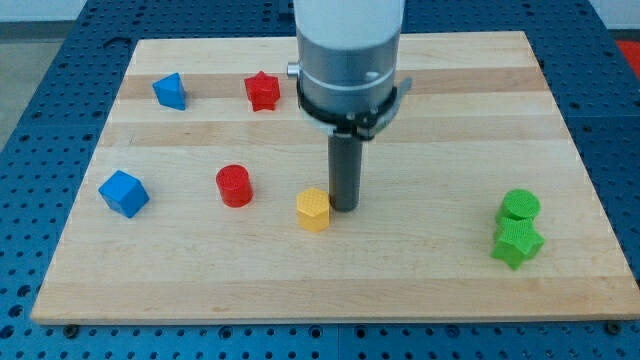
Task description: Push the yellow hexagon closer to the green star
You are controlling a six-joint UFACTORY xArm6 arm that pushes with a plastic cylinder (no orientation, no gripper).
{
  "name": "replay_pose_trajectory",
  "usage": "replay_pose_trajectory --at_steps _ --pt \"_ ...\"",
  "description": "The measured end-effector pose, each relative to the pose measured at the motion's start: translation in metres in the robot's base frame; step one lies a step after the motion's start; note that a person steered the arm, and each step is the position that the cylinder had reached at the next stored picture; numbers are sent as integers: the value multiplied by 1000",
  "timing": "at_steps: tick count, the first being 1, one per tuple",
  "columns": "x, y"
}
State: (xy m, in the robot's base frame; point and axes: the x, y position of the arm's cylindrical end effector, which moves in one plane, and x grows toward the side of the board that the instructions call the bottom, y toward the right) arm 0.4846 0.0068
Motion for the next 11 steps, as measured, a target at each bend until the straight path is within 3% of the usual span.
replay_pose_trajectory --at_steps 1,2,3,6,9,11 --pt "-22 -42" --pt "3 -94" --pt "21 -86" --pt "28 35" --pt "33 61" --pt "42 120"
